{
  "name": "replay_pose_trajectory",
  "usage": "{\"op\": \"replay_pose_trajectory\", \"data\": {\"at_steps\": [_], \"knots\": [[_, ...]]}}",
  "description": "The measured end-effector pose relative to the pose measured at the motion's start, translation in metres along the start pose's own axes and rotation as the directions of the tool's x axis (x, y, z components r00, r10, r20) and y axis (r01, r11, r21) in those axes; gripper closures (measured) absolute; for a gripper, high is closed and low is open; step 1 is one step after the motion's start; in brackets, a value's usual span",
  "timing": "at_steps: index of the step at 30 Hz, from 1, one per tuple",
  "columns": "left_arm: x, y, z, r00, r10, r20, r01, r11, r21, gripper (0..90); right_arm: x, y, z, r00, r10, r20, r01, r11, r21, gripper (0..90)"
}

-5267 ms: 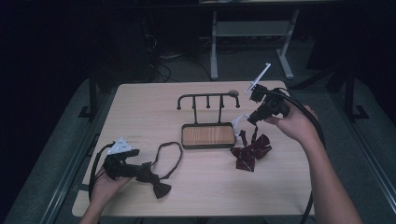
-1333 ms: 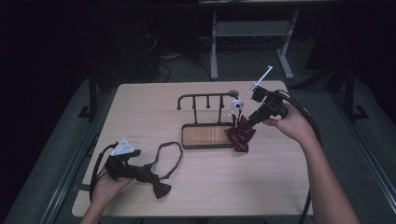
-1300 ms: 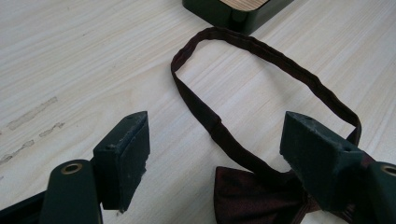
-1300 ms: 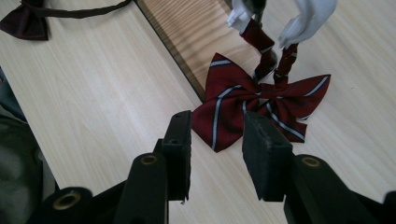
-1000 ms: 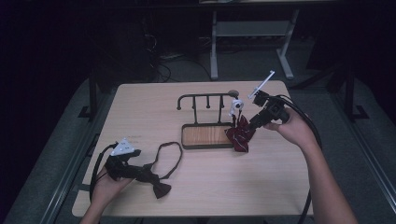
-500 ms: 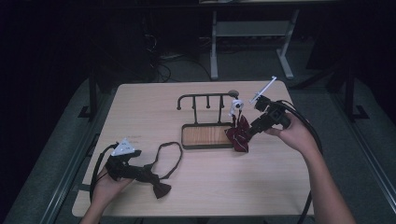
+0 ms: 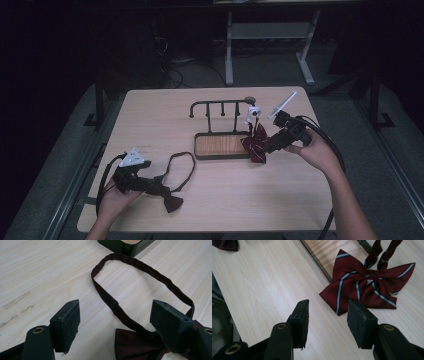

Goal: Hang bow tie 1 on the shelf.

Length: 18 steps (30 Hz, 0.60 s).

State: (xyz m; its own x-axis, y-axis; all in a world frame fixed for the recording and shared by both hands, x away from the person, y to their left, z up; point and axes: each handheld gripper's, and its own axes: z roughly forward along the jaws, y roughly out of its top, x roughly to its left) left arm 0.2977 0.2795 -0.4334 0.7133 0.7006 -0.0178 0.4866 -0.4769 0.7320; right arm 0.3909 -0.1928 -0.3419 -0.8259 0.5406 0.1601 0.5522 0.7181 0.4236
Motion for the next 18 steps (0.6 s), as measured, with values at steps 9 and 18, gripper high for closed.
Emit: {"op": "replay_pose_trajectory", "data": {"at_steps": [9, 18], "knots": [[0.001, 0.000, 0.001, 1.0000, 0.002, -0.003, -0.002, 1.0000, 0.008, 24.4, 0.006, -0.009, 0.008, 0.9998, -0.015, -0.014, 0.015, 1.000, -0.009, 50.7], [0.001, 0.000, 0.001, 1.0000, 0.006, 0.000, -0.006, 0.9999, 0.011, 24.4, 0.013, -0.019, 0.015, 0.9995, -0.021, -0.022, 0.021, 1.000, -0.019, 49.0]]}}
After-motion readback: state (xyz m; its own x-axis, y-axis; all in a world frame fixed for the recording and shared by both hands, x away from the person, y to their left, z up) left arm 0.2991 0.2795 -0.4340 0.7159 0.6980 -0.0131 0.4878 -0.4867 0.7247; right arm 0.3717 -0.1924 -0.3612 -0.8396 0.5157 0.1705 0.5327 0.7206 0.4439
